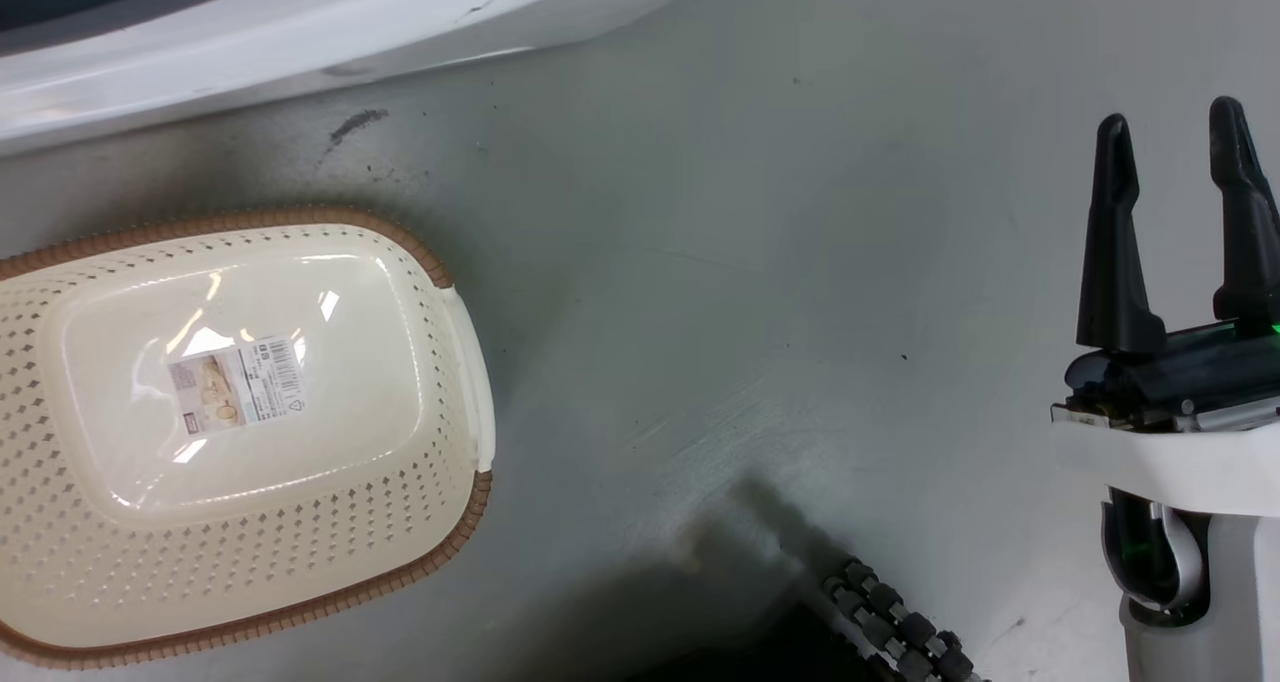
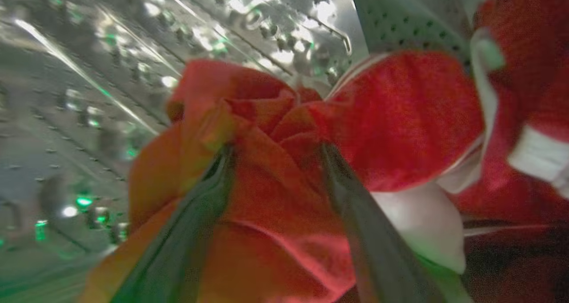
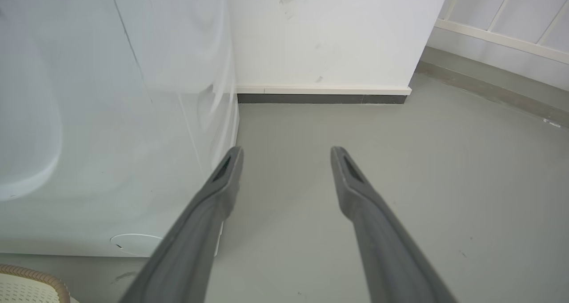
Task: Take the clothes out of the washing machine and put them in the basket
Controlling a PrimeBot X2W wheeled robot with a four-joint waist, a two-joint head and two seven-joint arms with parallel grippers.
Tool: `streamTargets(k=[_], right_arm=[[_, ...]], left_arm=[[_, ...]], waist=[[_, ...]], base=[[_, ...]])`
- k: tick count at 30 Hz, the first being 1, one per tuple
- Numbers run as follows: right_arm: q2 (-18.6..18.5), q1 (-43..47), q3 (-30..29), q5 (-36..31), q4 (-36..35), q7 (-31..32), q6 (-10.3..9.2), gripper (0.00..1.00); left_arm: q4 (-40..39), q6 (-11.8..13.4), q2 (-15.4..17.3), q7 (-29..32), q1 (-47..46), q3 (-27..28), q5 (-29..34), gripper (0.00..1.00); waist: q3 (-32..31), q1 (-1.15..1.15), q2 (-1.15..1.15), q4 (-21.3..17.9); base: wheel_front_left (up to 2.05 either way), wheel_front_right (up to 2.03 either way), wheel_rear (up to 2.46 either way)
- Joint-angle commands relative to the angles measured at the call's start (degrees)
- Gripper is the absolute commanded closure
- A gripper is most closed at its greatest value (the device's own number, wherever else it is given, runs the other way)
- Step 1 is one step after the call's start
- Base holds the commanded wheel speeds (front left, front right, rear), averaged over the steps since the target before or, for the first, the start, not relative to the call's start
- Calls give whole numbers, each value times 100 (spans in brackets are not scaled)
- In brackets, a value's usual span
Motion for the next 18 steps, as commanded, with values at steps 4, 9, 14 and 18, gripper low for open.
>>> streamTargets(k=[4, 9, 14, 18], right_arm=[[17, -130, -20, 51, -28, -10, -4, 0], [17, -171, -29, 23, 3, -10, -4, 0], [17, -223, -22, 0, 21, -10, -4, 0], [17, -206, -33, -30, 33, -10, -4, 0]], left_arm=[[63, -4, 84, 129, -60, -101, -65, 0], [117, -7, 53, 139, 35, -200, -214, 0], [137, -8, 77, 129, 98, -376, -308, 100], [77, -7, 79, -82, 108, -500, -428, 100]], waist=[[136, -1, 0, -25], [186, -1, 0, 17], [164, -1, 0, 25], [105, -1, 0, 41]], base=[[0, 0, 0], [0, 0, 0], [0, 0, 0], [0, 0, 0]])
